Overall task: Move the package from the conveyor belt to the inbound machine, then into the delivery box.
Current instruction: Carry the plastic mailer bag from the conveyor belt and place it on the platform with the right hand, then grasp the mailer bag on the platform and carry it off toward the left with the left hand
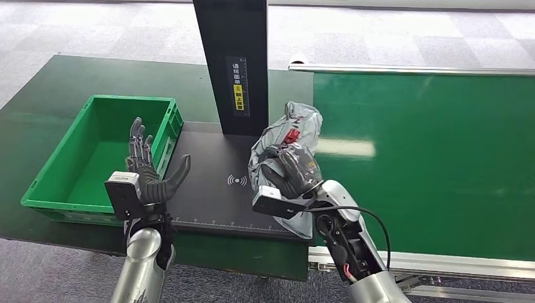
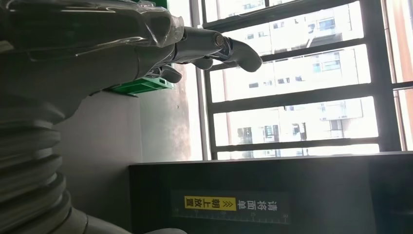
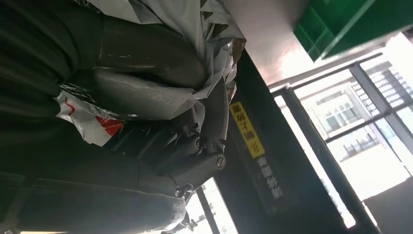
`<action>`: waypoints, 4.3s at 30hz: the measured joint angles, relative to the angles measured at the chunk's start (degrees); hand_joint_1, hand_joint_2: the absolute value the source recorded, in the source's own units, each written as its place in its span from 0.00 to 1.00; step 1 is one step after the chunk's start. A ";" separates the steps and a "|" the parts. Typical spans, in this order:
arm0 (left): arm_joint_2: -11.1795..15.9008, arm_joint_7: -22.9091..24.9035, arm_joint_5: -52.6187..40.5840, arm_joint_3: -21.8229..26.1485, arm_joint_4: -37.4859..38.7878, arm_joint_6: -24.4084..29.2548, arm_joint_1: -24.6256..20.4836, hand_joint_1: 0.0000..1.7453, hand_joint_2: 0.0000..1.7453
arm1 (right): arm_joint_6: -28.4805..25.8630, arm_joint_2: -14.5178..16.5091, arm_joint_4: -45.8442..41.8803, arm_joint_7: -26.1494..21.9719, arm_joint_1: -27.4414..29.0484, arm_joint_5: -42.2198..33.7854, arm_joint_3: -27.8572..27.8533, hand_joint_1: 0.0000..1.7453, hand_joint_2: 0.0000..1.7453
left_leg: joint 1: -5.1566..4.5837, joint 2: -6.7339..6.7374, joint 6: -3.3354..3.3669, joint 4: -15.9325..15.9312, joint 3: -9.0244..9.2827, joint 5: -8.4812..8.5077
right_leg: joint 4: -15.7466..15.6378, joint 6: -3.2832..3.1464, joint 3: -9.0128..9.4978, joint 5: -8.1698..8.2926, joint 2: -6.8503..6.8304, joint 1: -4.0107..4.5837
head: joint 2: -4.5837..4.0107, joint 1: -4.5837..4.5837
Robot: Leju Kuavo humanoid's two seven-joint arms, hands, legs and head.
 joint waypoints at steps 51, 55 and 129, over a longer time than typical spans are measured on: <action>0.45 1.84 4.13 -3.37 2.87 -10.74 1.86 0.00 1.00 | 15.15 1.75 6.62 3.89 -1.77 -61.09 -13.05 0.00 1.00 | -0.02 -0.01 0.00 0.02 0.01 0.00 | -0.01 0.01 -0.02 0.01 0.00 -0.02 | 0.00 0.01; 0.02 2.36 2.23 -5.88 3.91 -12.33 1.58 0.00 1.00 | 9.78 1.08 3.80 3.91 -1.39 -55.83 -12.38 0.00 1.00 | -0.02 -0.01 0.01 0.02 0.02 -0.01 | -0.01 0.01 -0.03 0.01 0.00 -0.02 | 0.00 0.00; -2.70 1.31 -54.13 4.84 4.15 21.22 -6.43 1.00 1.00 | 5.75 1.16 17.03 9.78 -4.74 -50.07 -8.44 0.00 1.00 | -0.01 0.01 0.00 0.01 0.08 0.02 | 0.01 0.01 0.05 0.02 0.02 -0.01 | 0.00 -0.01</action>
